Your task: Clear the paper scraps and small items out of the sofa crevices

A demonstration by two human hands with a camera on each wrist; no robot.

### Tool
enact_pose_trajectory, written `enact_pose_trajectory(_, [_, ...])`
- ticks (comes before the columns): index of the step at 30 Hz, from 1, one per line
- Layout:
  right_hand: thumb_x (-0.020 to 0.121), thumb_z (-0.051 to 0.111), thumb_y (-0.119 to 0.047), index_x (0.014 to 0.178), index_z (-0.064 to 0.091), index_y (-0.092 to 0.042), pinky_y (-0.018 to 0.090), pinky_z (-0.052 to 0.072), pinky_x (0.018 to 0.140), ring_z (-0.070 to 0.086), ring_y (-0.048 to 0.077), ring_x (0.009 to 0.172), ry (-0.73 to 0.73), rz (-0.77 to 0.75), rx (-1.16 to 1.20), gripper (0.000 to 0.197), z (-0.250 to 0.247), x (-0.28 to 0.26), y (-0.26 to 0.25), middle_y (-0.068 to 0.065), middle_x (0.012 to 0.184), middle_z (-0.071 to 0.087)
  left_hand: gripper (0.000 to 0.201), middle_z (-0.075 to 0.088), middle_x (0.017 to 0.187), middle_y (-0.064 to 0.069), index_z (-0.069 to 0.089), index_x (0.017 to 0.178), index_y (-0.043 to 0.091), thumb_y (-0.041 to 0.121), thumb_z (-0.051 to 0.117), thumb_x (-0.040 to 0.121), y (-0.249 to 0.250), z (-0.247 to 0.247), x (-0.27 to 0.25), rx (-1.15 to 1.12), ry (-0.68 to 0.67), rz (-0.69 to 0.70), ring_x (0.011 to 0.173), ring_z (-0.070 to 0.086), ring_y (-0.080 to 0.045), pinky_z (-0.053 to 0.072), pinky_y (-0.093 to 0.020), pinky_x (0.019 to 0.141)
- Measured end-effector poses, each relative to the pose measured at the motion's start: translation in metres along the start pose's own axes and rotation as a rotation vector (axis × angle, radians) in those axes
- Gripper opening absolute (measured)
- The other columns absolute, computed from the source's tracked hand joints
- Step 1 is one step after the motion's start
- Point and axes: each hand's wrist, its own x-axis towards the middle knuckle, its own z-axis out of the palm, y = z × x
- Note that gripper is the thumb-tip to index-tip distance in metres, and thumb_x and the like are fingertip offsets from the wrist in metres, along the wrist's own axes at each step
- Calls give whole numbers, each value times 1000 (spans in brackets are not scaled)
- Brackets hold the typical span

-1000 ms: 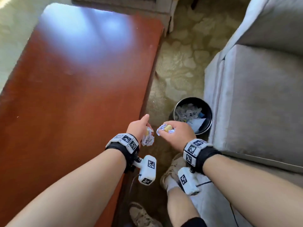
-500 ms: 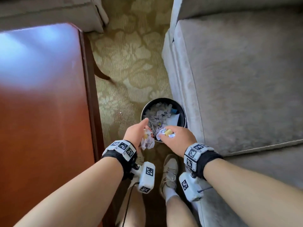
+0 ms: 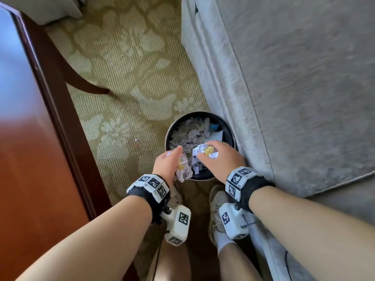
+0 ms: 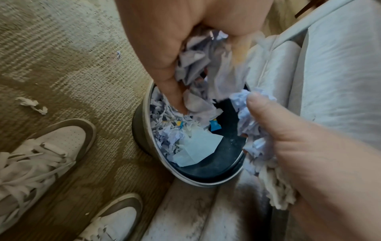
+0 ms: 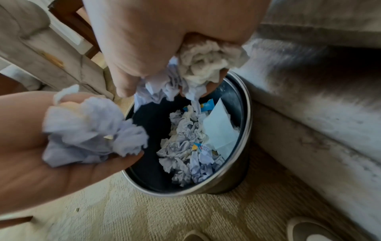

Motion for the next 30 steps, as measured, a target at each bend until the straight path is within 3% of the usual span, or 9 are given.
enact_pose_trajectory(3, [81,60,-60,121,55,-37,29,48,84,58,15,104,-41,20,14,47,-2,10,-1,-9,124,57,31,73,92,-18,65,84,11,42,63,85,14,9,4,-35,-4,1,84,70,-33,55,-42,83])
enact_pose_trajectory(8, [76,65,-60,92,55,-37,30,48,77,58,13,91,-56,57,79,30,-6,21,-2,-11,115,56,27,74,98,-21,68,83,13,38,58,89,29,20,14,-12,7,8,93,71,-38,55,-52,89])
enact_pose_trajectory(13, [77,61,-65,124,51,-30,32,47,88,56,15,104,-96,74,109,59,-8,23,-1,-6,123,49,46,67,103,-26,69,87,17,60,58,74,34,22,18,15,-3,-41,92,68,-40,57,-50,82])
enact_pose_trajectory(16, [93,49,-51,127,53,-23,27,40,89,54,19,109,-63,96,213,44,-10,20,-2,2,128,49,50,64,100,-12,63,107,17,61,49,87,38,22,11,-14,-32,-59,82,64,-28,53,-40,77])
enact_pose_trajectory(18, [100,42,-38,122,57,-20,25,39,83,56,18,103,-24,80,229,32,-12,19,-3,3,124,54,51,60,116,-7,60,117,17,59,44,92,39,22,8,-41,-27,-67,104,60,-28,48,-46,90])
enact_pose_trajectory(20, [102,39,-27,114,61,-17,25,41,75,58,18,95,15,55,185,27,-14,17,-4,2,114,61,46,55,124,-6,60,115,17,53,38,97,42,22,1,-36,-6,-67,123,50,-31,40,-50,101])
enact_pose_trajectory(22, [101,37,-20,101,64,-17,31,50,74,63,21,87,40,59,197,27,-15,17,-5,2,99,67,38,55,128,-8,60,113,16,43,37,100,45,24,-5,-62,9,-54,128,48,-32,39,-45,102])
enact_pose_trajectory(26, [99,37,-22,89,65,-19,37,54,68,62,24,68,81,42,186,30,-25,14,-12,1,77,68,24,59,120,-7,63,112,14,17,46,96,49,21,-11,-80,69,-3,98,57,-20,45,-30,72])
enact_pose_trajectory(30, [99,33,-29,96,65,-15,36,51,68,60,27,73,49,47,37,35,-43,7,-26,6,86,67,43,58,120,-11,57,124,9,-8,32,93,55,21,-25,47,41,85,94,63,-27,51,-41,84])
